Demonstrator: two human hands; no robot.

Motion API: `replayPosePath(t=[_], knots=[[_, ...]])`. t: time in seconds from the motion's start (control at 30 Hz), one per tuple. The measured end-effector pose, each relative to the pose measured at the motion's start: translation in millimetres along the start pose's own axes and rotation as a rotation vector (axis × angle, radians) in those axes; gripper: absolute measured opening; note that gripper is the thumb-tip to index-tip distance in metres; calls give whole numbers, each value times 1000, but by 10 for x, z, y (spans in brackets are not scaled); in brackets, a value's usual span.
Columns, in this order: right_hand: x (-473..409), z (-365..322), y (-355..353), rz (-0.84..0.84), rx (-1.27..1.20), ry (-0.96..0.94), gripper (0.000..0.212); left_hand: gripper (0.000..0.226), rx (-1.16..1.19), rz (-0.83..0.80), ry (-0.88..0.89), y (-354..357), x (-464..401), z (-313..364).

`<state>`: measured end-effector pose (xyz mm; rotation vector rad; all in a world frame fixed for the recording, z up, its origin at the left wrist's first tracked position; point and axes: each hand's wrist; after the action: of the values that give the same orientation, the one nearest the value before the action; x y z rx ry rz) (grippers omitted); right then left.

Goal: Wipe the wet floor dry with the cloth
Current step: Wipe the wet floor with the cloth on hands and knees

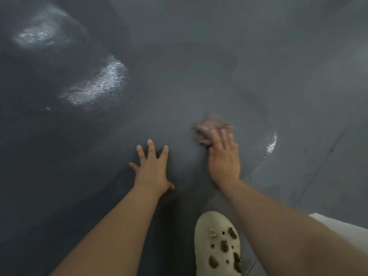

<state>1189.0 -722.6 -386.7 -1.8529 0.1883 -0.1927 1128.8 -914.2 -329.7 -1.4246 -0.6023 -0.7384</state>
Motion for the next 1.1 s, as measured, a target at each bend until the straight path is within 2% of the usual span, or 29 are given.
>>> replayPosePath(t=[0.07, 0.13, 0.2, 0.23, 0.3, 0.37, 0.47, 0.5, 0.57, 0.63, 0.73, 0.8, 0.87, 0.97, 1.03, 1.1], knots=[[37, 11, -8, 117, -27, 267, 53, 109, 24, -3, 60, -23, 32, -139], [129, -225, 41, 166, -93, 514, 52, 107, 49, 39, 84, -33, 78, -348], [210, -633, 111, 152, -149, 638, 55, 106, 44, 113, 45, -38, 123, -598], [251, -888, 166, 117, -171, 626, 56, 106, 33, 146, -2, -31, 149, -742], [362, -1421, 321, 19, -167, 398, 57, 106, 38, 181, -138, -8, 224, -1044], [526, -1916, 475, -71, -121, -51, 57, 107, 83, 181, -296, 29, 330, -1364], [620, -2254, 509, -350, -55, -702, 57, 119, 140, 103, -518, 108, 518, -1814], [542, -2235, 485, -405, -33, -850, 56, 125, 178, 58, -577, 146, 576, -1934], [261, -2100, 476, -399, 18, -1000, 53, 130, 273, 1, -637, 215, 633, -2101], [-121, -1960, 473, -332, 30, -967, 49, 131, 350, 1, -621, 264, 618, -2175], [-774, -1801, 408, -219, 35, -649, 48, 130, 364, 9, -582, 292, 584, -2194], [-1182, -1725, 385, -228, 80, -455, 52, 129, 343, 9, -572, 302, 566, -2207], [-1503, -1761, 389, -231, 98, -361, 55, 128, 329, 4, -563, 306, 532, -2217], [-1685, -2123, 413, -243, 32, -181, 55, 127, 318, -23, -540, 292, 500, -2228], [-1625, -2475, 483, -260, 11, -196, 59, 127, 306, -53, -531, 282, 500, -2234], [-1417, -2857, 586, -278, 33, -400, 61, 127, 306, -65, -522, 269, 499, -2231]])
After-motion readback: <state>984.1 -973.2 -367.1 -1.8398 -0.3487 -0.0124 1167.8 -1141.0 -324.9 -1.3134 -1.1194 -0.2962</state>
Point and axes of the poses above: each hand's wrist, its own x-axis away from the middle knuckle, its own y-axis out of the palm, z = x × y, and after that the axes turned 14 degrees about -y, right-handed
